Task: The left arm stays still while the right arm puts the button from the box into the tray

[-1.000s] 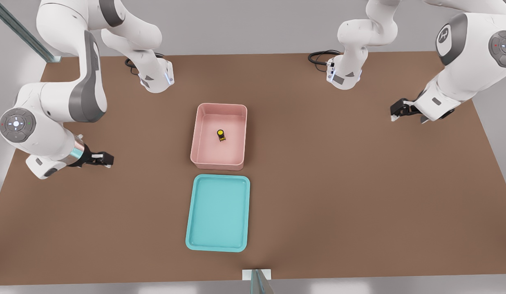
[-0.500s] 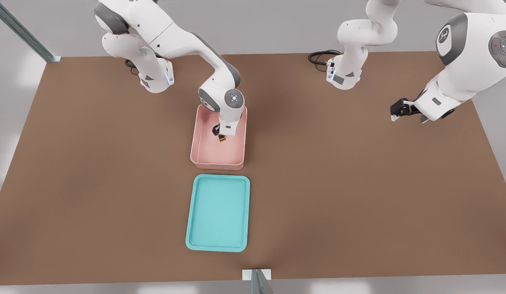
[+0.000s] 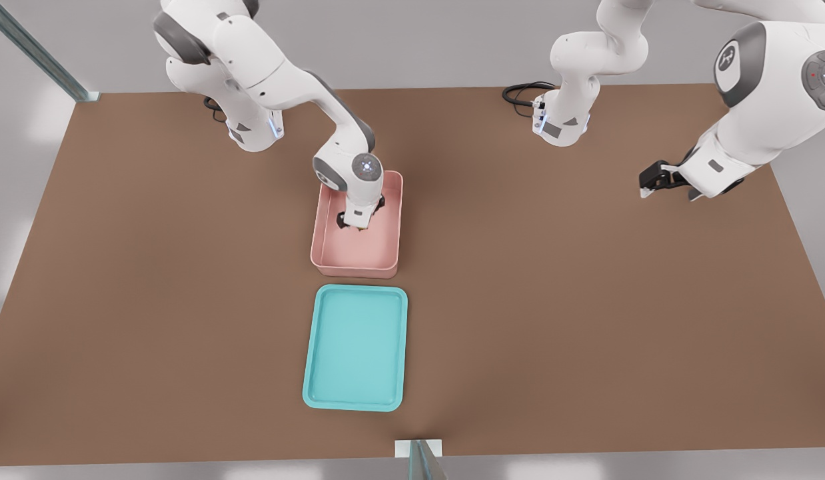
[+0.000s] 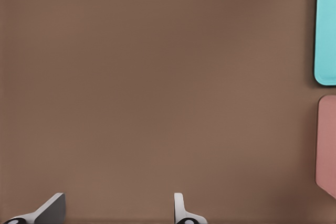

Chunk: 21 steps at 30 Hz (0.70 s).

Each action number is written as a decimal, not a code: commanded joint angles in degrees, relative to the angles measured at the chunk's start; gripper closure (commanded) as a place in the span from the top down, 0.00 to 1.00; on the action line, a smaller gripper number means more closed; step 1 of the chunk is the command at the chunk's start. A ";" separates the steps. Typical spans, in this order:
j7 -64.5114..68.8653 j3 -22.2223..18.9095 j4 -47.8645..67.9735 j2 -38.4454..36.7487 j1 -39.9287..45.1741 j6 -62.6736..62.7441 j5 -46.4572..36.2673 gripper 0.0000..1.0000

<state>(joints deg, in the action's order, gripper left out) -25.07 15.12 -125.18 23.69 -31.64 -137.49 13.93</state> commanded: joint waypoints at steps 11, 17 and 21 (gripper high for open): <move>-7.18 0.08 0.20 1.72 1.05 -4.63 0.66 0.61; -7.27 0.08 0.38 1.54 1.40 -3.84 0.66 0.44; -7.18 0.17 1.87 -0.13 2.63 0.46 0.57 0.40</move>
<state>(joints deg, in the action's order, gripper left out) -29.72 15.32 -123.49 23.62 -29.16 -140.01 14.19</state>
